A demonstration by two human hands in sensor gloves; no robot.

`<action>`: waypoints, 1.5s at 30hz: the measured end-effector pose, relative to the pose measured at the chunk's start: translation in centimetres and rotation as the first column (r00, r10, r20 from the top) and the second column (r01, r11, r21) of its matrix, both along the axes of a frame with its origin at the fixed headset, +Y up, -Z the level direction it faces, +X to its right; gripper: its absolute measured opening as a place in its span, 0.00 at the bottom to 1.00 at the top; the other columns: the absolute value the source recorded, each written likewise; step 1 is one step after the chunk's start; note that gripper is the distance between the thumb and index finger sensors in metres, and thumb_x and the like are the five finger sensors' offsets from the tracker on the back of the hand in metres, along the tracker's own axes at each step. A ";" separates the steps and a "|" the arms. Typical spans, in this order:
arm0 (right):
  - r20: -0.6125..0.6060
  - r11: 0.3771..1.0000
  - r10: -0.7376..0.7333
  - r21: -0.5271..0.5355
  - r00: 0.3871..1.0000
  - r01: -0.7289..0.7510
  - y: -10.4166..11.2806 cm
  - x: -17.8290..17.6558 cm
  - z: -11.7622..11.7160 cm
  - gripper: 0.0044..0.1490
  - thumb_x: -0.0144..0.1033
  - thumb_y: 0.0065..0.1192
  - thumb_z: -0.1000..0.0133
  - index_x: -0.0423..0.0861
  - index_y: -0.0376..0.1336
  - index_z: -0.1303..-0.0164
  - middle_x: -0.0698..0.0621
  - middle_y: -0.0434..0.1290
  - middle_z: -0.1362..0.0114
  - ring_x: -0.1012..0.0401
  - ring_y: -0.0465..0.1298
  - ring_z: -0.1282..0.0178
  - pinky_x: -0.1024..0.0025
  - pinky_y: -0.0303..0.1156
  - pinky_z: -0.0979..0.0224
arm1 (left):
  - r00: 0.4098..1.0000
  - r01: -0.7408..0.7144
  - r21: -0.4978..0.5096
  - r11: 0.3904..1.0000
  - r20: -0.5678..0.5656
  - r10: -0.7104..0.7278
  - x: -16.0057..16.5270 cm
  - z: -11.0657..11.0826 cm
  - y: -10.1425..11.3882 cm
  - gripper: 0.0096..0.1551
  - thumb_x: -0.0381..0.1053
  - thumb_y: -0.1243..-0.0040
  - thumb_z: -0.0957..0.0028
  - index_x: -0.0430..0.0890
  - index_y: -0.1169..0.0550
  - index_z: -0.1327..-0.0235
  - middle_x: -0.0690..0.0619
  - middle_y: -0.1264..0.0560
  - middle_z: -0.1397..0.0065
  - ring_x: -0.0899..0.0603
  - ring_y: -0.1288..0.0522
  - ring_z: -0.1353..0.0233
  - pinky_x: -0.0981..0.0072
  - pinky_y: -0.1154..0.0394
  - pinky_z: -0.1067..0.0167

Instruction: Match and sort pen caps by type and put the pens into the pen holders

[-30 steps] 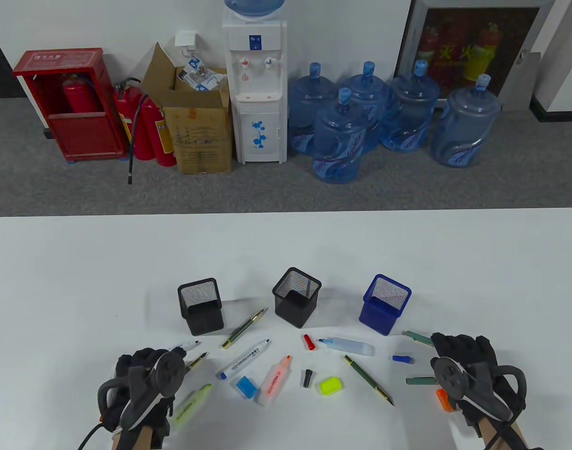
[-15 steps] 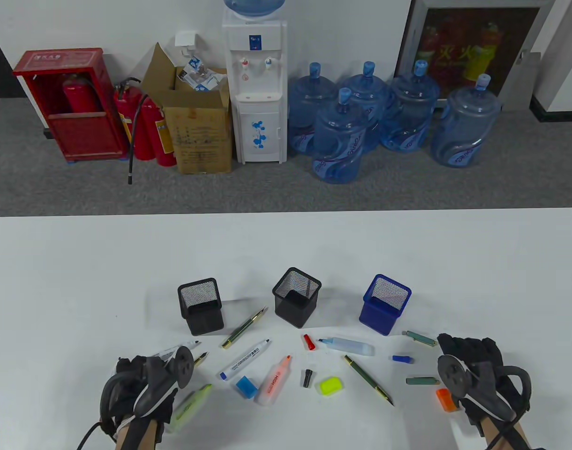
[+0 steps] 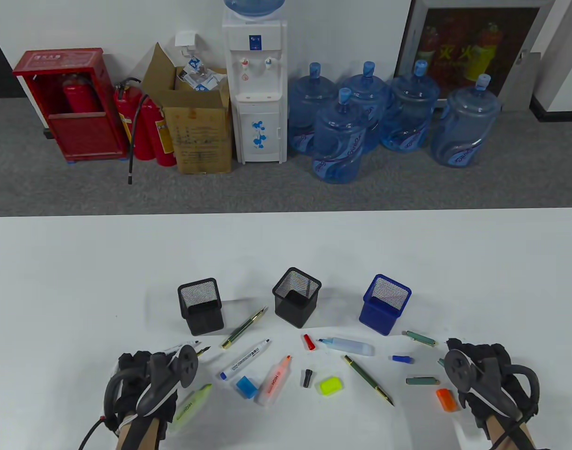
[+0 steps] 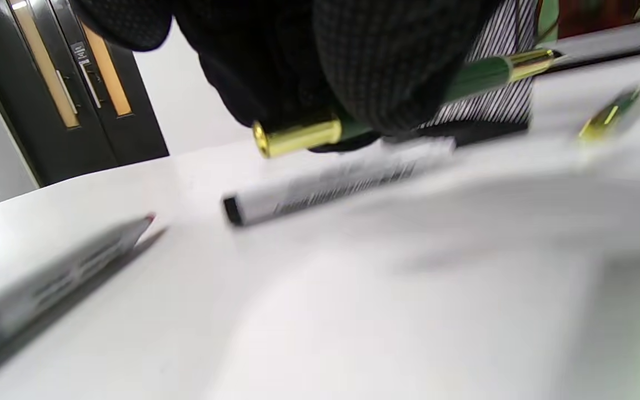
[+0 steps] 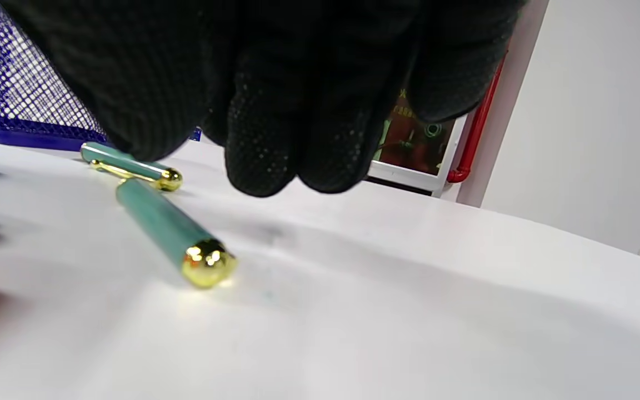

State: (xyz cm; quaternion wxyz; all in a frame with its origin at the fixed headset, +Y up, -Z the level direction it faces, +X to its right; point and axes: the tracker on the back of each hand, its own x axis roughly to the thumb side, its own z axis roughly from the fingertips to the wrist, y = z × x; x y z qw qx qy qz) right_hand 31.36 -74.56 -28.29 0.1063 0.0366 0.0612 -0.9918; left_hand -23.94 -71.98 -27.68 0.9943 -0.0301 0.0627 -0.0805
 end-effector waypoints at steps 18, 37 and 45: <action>0.015 0.995 0.052 -0.089 0.999 -0.051 -0.9 -0.1 -0.6 0.36 0.51 0.76 0.66 0.58 0.73 0.44 0.64 0.85 0.45 0.64 0.86 0.41 0.48 0.75 0.25 | 0.892 -0.274 0.118 0.954 0.401 0.207 11.9 -0.6 1.3 0.30 0.45 0.48 0.53 0.66 0.25 0.36 0.55 0.25 0.30 0.45 0.19 0.38 0.36 0.32 0.28; -0.347 0.984 -0.072 0.126 0.935 0.123 6.0 -9.5 0.3 0.35 0.42 0.63 0.55 0.57 0.66 0.32 0.60 0.79 0.36 0.58 0.80 0.33 0.45 0.74 0.24 | 0.842 -0.418 0.102 0.903 0.416 0.344 12.3 -0.7 2.1 0.30 0.46 0.49 0.52 0.66 0.26 0.35 0.55 0.26 0.30 0.46 0.19 0.40 0.38 0.31 0.29; -0.473 0.966 -0.116 0.150 0.873 0.210 4.2 -17.7 0.3 0.34 0.40 0.65 0.55 0.58 0.67 0.34 0.59 0.79 0.35 0.57 0.81 0.34 0.47 0.77 0.27 | 0.830 -0.429 0.094 0.898 0.434 0.351 13.5 -0.4 0.9 0.30 0.46 0.50 0.52 0.66 0.26 0.35 0.56 0.26 0.30 0.47 0.20 0.40 0.38 0.31 0.29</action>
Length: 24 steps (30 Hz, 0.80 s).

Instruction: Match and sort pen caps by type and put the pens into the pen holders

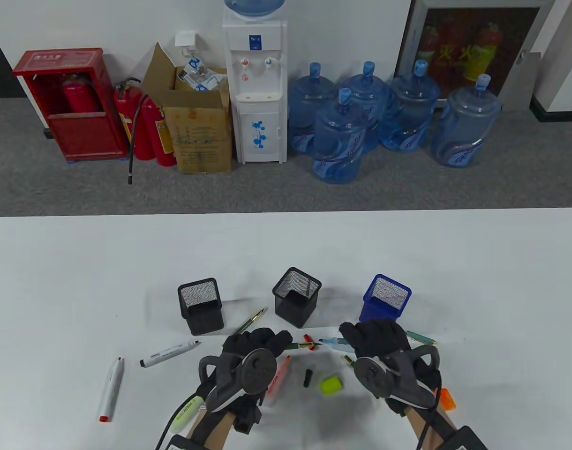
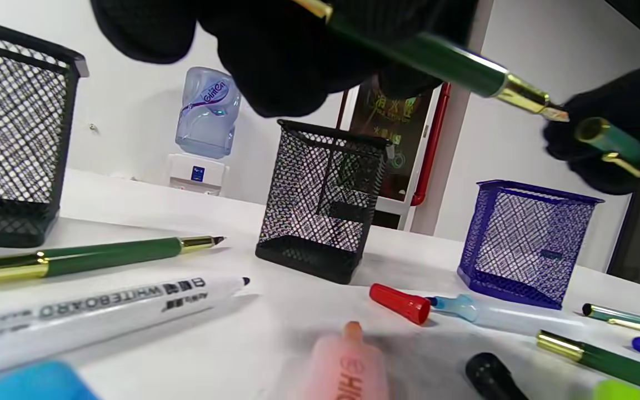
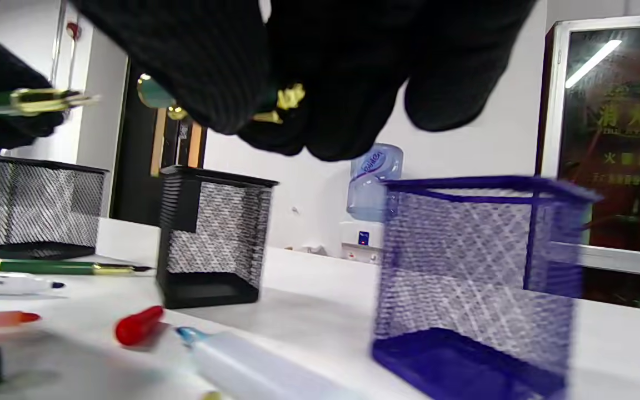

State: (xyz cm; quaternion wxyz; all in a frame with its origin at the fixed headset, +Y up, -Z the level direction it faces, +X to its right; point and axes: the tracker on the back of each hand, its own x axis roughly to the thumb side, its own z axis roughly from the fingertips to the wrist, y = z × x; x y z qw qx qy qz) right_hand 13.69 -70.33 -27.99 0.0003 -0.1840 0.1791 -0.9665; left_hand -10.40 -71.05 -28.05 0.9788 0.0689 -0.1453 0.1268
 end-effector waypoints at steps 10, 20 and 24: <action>-0.013 0.998 -0.023 -0.064 1.000 0.023 -0.8 -0.1 0.3 0.33 0.42 0.65 0.54 0.57 0.68 0.35 0.57 0.79 0.36 0.60 0.86 0.44 0.58 0.86 0.41 | 0.999 0.038 0.027 0.999 0.017 -0.039 1.2 0.4 -0.6 0.30 0.46 0.50 0.52 0.65 0.26 0.35 0.55 0.26 0.30 0.46 0.20 0.40 0.38 0.31 0.29; -0.061 0.997 -0.049 -0.063 0.997 0.045 -0.7 -1.0 0.8 0.33 0.41 0.66 0.54 0.57 0.68 0.35 0.57 0.79 0.36 0.62 0.88 0.49 0.62 0.88 0.48 | 0.998 0.023 0.012 1.000 0.062 -0.024 2.2 0.7 -0.8 0.30 0.47 0.49 0.52 0.65 0.26 0.35 0.56 0.26 0.30 0.47 0.19 0.40 0.40 0.30 0.29; -0.092 1.000 -0.024 -0.021 0.995 0.022 -0.9 -2.2 1.3 0.32 0.38 0.66 0.55 0.55 0.69 0.37 0.57 0.79 0.36 0.61 0.88 0.49 0.63 0.88 0.48 | 0.997 -0.025 0.028 0.999 0.080 0.023 2.7 1.0 -0.6 0.29 0.46 0.46 0.53 0.62 0.24 0.35 0.54 0.24 0.31 0.46 0.19 0.43 0.41 0.29 0.30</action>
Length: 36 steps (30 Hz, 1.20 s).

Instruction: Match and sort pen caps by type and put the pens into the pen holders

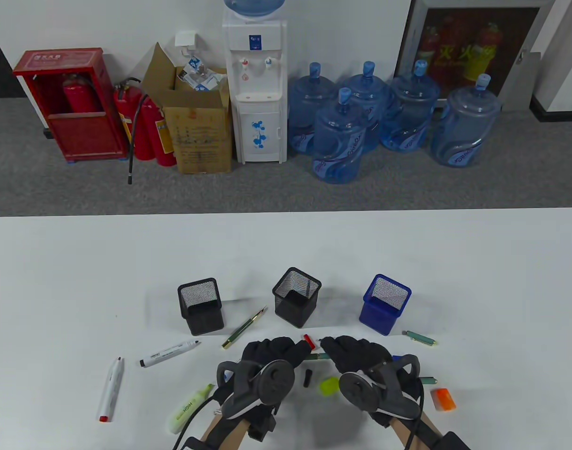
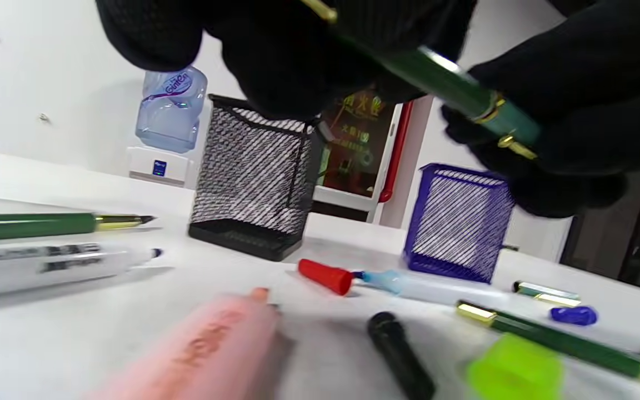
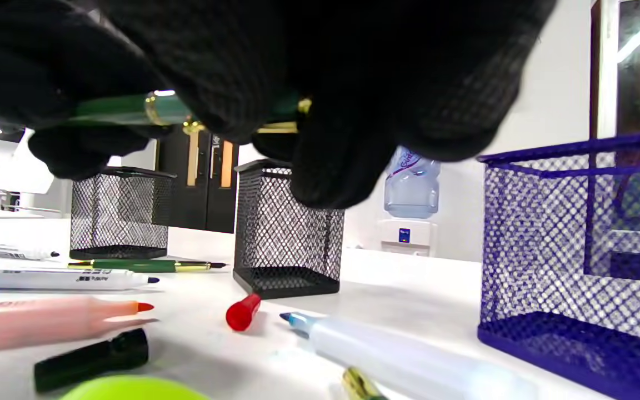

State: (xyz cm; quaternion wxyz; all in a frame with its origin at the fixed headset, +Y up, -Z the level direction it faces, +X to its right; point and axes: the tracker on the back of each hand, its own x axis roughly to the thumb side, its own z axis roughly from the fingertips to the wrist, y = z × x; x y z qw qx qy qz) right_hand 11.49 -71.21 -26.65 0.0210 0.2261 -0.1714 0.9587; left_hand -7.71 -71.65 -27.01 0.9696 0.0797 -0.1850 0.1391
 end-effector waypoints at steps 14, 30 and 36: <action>0.012 0.996 -0.086 0.026 0.996 0.086 0.3 1.4 0.1 0.42 0.47 0.63 0.54 0.49 0.61 0.27 0.50 0.72 0.26 0.57 0.83 0.36 0.57 0.82 0.35 | 0.999 -0.054 0.111 0.992 0.001 0.054 -2.3 -0.1 2.2 0.28 0.46 0.41 0.55 0.62 0.20 0.39 0.54 0.22 0.33 0.46 0.17 0.47 0.46 0.23 0.34; 0.097 0.998 0.042 0.046 0.994 -0.047 -1.0 4.5 -0.4 0.41 0.49 0.63 0.54 0.51 0.63 0.28 0.51 0.73 0.27 0.57 0.83 0.36 0.54 0.81 0.33 | 0.813 0.353 0.072 0.933 -0.516 -0.268 -13.9 -5.4 8.1 0.23 0.43 0.35 0.55 0.62 0.14 0.48 0.56 0.23 0.30 0.45 0.17 0.43 0.46 0.25 0.30; 0.099 0.997 0.068 0.022 0.993 -0.070 -1.5 4.5 -0.5 0.40 0.50 0.63 0.54 0.51 0.63 0.29 0.52 0.74 0.28 0.57 0.83 0.36 0.54 0.81 0.33 | 0.784 0.374 -0.004 0.927 -0.533 -0.318 -12.9 -7.0 5.6 0.23 0.44 0.36 0.54 0.63 0.15 0.47 0.58 0.24 0.30 0.47 0.18 0.41 0.47 0.26 0.28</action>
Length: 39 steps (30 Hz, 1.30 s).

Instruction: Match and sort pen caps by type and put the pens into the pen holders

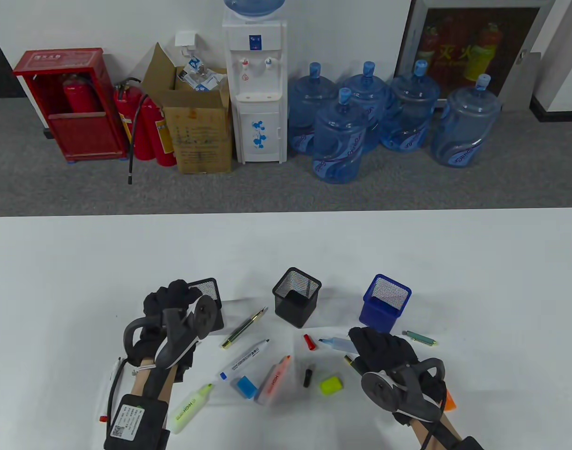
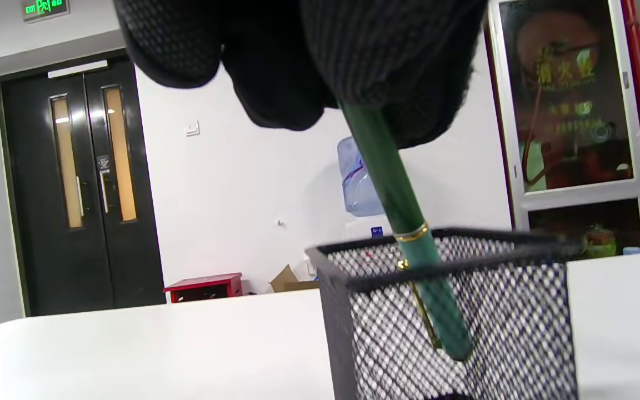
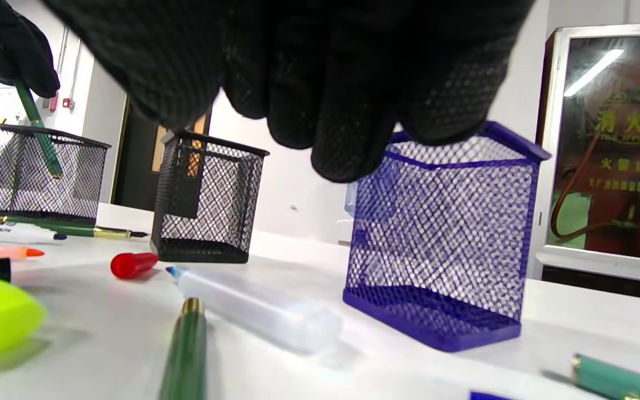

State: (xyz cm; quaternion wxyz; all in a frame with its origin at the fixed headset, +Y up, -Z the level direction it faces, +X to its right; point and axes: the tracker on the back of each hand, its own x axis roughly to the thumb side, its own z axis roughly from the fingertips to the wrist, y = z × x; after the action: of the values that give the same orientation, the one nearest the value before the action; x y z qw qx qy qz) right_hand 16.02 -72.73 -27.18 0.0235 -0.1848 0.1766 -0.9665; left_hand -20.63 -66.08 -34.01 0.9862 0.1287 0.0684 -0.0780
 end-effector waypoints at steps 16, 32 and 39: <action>0.027 1.000 -0.008 -0.027 1.000 0.009 -0.3 0.8 -0.5 0.37 0.50 0.62 0.54 0.53 0.67 0.33 0.54 0.77 0.31 0.59 0.85 0.39 0.54 0.81 0.33 | 0.955 -0.167 0.070 0.983 0.259 0.144 4.1 4.2 -0.1 0.28 0.53 0.38 0.55 0.63 0.21 0.37 0.56 0.25 0.25 0.43 0.21 0.30 0.42 0.31 0.25; 0.115 1.000 0.002 -0.026 0.993 0.001 -0.3 3.2 -1.2 0.28 0.52 0.65 0.56 0.54 0.74 0.47 0.60 0.85 0.47 0.66 0.89 0.51 0.56 0.83 0.36 | 0.967 -0.015 -0.232 0.973 0.243 0.073 6.3 3.7 -6.4 0.30 0.55 0.33 0.59 0.65 0.20 0.39 0.56 0.17 0.32 0.43 0.17 0.36 0.40 0.27 0.31; 0.133 0.999 0.006 -0.035 0.991 -0.002 -0.2 3.4 -1.2 0.28 0.52 0.65 0.55 0.54 0.74 0.46 0.60 0.85 0.47 0.66 0.89 0.51 0.56 0.82 0.36 | 0.976 0.126 -0.359 0.925 0.212 -0.050 7.9 2.2 -6.5 0.34 0.57 0.30 0.63 0.65 0.21 0.37 0.58 0.15 0.33 0.44 0.17 0.35 0.41 0.28 0.29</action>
State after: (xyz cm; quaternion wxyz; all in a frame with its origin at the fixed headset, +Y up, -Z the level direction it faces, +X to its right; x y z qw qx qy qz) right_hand 19.45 -72.94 -28.38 0.0340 -0.1208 0.1574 -0.9795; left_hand -12.73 -72.55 -31.81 0.9901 -0.0496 -0.0525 -0.1207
